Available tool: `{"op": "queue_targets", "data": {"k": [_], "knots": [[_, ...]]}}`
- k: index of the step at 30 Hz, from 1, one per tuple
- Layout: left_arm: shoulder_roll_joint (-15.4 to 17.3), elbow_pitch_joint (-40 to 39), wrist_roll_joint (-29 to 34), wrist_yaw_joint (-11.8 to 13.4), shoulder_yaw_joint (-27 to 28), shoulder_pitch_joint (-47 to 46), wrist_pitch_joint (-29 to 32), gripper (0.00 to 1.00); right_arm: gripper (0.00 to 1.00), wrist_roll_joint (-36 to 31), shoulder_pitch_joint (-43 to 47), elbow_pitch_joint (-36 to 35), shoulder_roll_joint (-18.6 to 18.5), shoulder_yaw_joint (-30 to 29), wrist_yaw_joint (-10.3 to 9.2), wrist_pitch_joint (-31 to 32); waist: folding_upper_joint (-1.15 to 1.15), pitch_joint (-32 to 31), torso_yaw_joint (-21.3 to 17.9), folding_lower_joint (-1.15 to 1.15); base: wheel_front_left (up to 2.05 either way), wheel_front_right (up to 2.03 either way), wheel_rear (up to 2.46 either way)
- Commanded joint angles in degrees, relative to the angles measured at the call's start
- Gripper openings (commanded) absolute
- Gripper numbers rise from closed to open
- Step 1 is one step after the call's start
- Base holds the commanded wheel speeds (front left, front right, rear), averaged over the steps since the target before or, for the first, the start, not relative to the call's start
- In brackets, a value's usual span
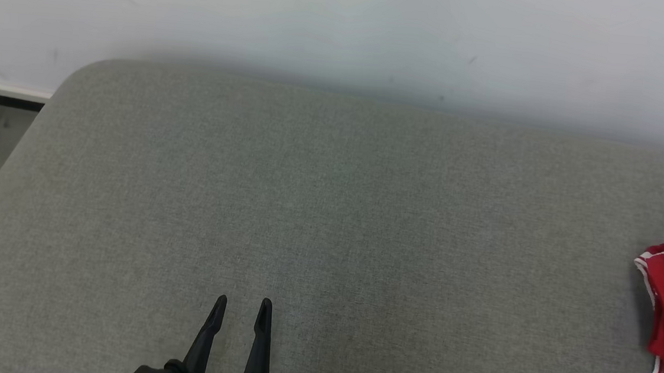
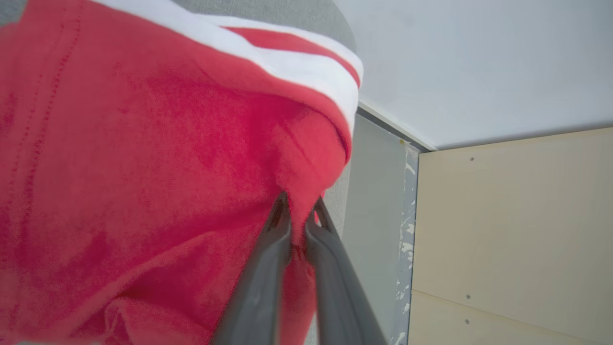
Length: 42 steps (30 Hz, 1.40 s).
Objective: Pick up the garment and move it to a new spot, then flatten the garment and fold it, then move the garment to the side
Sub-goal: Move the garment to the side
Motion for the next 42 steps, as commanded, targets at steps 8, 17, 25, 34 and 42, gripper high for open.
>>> {"op": "queue_targets", "data": {"k": [8, 17, 25, 34, 42], "knots": [[0.2, 0.1, 0.3, -0.6, -0.3, -0.9, -0.2, 1.0, 1.0, -12.7, 3.7, -4.7, 2.7, -8.1, -0.16, -4.7, 0.0, 1.9, 1.2, 0.0, 0.0, 0.0, 0.0], [0.3, -1.5, 1.6, -2.4, 1.1, -1.2, -0.2, 1.0, 1.0, -14.9, 8.3, -19.8, 14.7, -19.4, -0.18, -14.6, 0.0, -2.4, -0.2, 0.0, 0.0, 0.0, 0.0], [0.0, -1.5, 0.7, -1.6, 5.2, 0.1, -0.2, 1.0, 1.0, -5.1, 13.6, -27.1, 25.3, -20.8, -0.17, -24.1, 0.0, -5.7, -2.0, 0.0, 0.0, 0.0, 0.0], [0.0, 2.4, 2.7, -2.2, 8.8, 1.1, -0.2, 1.0, 1.0, 4.6, 18.2, -28.3, 29.9, -15.5, -0.16, -32.5, 0.0, -9.0, -4.3, 0.0, 0.0, 0.0, 0.0], [0.0, 5.1, 5.4, -5.7, 12.9, 0.2, -0.2, 1.0, 1.0, 6.0, 22.5, -24.8, 35.3, -14.4, -0.16, -39.7, 0.0, -11.6, -5.4, 0.0, 0.0, 0.0, 0.0]]}}
